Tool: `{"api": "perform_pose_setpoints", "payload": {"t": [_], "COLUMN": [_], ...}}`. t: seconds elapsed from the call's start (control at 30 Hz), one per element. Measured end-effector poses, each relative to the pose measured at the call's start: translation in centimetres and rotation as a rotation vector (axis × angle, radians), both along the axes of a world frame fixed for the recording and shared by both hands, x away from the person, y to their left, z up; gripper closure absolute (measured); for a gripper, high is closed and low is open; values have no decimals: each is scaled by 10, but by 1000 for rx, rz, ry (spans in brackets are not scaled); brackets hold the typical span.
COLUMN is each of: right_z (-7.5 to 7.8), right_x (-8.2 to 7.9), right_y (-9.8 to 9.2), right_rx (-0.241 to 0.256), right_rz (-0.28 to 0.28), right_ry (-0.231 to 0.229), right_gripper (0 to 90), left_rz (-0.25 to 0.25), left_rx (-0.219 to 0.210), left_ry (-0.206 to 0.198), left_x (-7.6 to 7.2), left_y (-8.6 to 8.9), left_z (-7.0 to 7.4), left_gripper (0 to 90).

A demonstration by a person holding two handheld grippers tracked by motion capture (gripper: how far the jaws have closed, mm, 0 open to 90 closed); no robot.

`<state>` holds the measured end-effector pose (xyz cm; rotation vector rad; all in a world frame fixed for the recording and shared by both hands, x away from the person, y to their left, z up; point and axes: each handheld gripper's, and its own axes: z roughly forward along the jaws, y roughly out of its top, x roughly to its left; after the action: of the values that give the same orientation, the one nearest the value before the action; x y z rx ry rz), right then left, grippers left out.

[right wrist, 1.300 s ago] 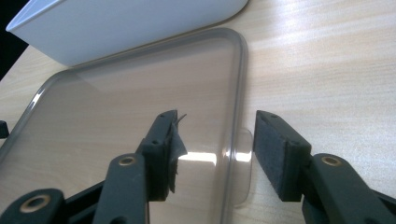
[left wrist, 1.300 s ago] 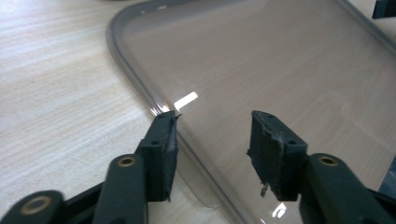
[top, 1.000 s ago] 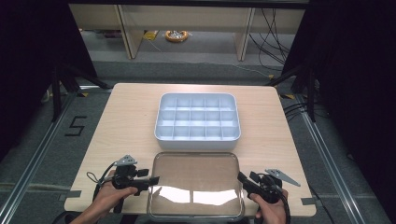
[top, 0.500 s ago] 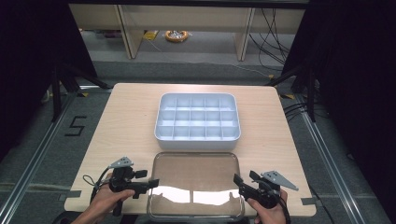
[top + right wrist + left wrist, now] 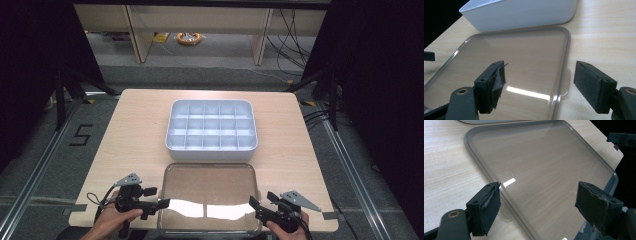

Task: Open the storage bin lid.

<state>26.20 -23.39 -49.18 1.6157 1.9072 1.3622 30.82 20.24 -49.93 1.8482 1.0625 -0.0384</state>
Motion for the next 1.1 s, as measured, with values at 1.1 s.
{"api": "perform_pose_setpoints", "payload": {"t": [1.1], "right_z": [-4], "right_x": [-33], "right_y": [5], "right_rx": [-18], "right_rz": [45], "right_ry": [105], "right_gripper": [244], "left_rz": [-33], "left_rx": [18], "left_ry": [19], "left_x": [-28], "left_y": [6], "left_z": [-3], "left_gripper": [179]}}
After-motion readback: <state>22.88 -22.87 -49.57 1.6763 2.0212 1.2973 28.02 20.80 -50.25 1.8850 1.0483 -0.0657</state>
